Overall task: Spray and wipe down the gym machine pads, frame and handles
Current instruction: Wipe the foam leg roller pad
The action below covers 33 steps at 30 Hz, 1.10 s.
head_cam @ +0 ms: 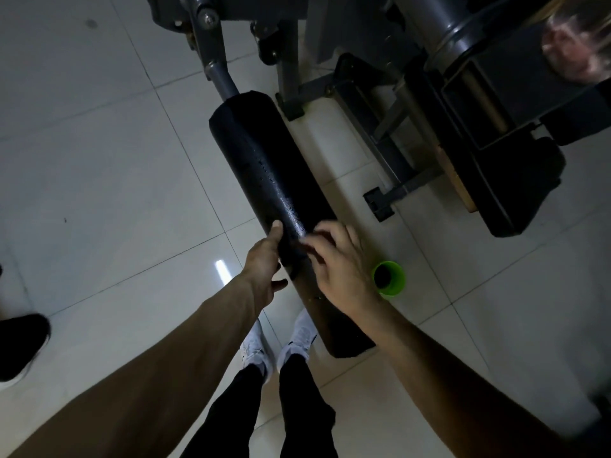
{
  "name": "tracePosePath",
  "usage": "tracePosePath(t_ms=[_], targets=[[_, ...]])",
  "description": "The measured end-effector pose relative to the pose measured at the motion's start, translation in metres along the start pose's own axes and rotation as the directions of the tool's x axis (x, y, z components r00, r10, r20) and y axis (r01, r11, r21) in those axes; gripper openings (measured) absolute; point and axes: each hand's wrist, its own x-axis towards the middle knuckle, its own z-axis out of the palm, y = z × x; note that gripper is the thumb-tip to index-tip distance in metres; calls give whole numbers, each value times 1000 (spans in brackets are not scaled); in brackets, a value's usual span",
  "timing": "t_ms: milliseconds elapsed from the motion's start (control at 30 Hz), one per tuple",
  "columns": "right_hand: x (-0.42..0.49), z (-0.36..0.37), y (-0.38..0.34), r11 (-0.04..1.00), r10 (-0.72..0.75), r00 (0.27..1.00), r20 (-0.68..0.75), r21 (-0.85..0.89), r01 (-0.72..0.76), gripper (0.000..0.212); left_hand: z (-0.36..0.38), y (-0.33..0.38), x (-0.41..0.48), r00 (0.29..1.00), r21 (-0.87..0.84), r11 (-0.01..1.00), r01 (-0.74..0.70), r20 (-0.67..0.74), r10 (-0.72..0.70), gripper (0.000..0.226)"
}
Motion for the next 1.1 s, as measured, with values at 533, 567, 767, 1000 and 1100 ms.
tracePosePath(t_ms=[533,567,767,1000,1100], targets=[[-12,11,-2,957,262,952,-160,171,-235,31,16,-34,-17,998,86,996,-22,62,17,87],[-21,8,0,966,231,964,-132,152,-211,33,17,-38,-19,997,82,996,-18,71,12,88],[-141,-16,38,999,5,999,32,44,-7,35,33,-52,-23,997,56,996,-65,-26,67,74],[-131,-3,41,996,16,997,-80,86,-9,33,40,-51,-24,990,38,995,-97,-96,100,65],[-78,7,26,996,53,990,-128,76,-43,29,42,-52,-25,989,49,994,-101,-103,105,64]])
